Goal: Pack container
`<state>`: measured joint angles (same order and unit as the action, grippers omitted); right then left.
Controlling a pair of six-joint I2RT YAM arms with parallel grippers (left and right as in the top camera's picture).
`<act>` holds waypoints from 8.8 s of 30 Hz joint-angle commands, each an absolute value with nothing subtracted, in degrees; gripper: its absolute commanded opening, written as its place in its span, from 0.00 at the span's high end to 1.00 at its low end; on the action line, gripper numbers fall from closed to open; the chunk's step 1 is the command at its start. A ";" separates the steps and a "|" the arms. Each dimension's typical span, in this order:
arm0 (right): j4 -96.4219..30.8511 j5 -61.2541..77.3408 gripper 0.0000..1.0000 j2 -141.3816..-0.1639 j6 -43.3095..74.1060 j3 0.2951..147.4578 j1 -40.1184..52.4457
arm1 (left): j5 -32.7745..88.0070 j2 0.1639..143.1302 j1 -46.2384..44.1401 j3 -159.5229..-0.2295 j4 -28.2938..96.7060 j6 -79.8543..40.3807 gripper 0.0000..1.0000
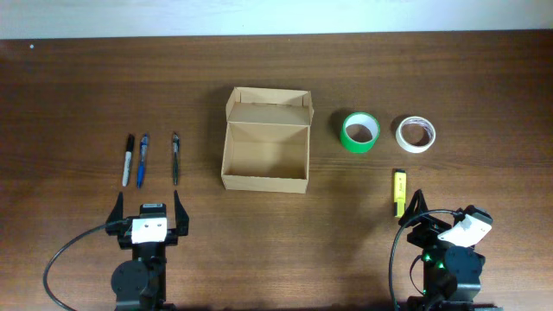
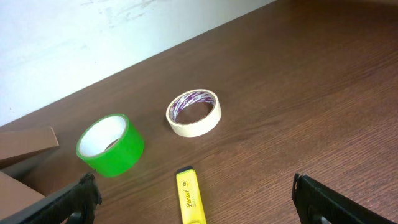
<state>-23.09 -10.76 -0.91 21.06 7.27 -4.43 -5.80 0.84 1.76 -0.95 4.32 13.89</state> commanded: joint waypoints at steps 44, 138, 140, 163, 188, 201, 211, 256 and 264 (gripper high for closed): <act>-22.87 -10.48 0.01 -0.25 21.54 6.74 -4.91 | -5.34 0.47 2.04 -0.54 4.27 13.54 0.01; -52.86 0.62 0.61 -124.14 12.49 95.42 1.85 | 9.61 87.66 14.70 -62.08 23.24 9.06 0.01; -52.90 0.62 0.82 -124.14 12.49 95.35 1.85 | 9.61 87.66 14.70 -62.08 23.24 9.06 0.01; -73.73 10.28 0.96 -110.00 1.32 124.79 13.28 | 9.61 87.66 14.70 -62.08 23.24 9.06 0.01; -67.75 2.81 0.96 -125.99 -8.10 123.63 33.50 | 9.61 87.66 14.70 -62.08 23.24 9.04 0.01; -68.12 6.20 0.96 -132.31 -8.10 123.42 35.11 | 9.61 87.66 14.70 -62.08 23.24 9.04 0.01; -67.75 6.22 0.96 -136.09 -7.88 123.15 35.24 | 9.61 87.66 14.70 -62.08 23.24 9.04 0.01; -75.09 2.26 0.41 -119.59 10.17 118.56 -11.18 | 9.61 87.66 14.70 -62.08 23.24 9.04 0.01; -66.04 3.84 0.41 -122.48 9.32 105.73 -15.09 | 9.61 87.66 14.70 -62.08 23.24 9.06 0.01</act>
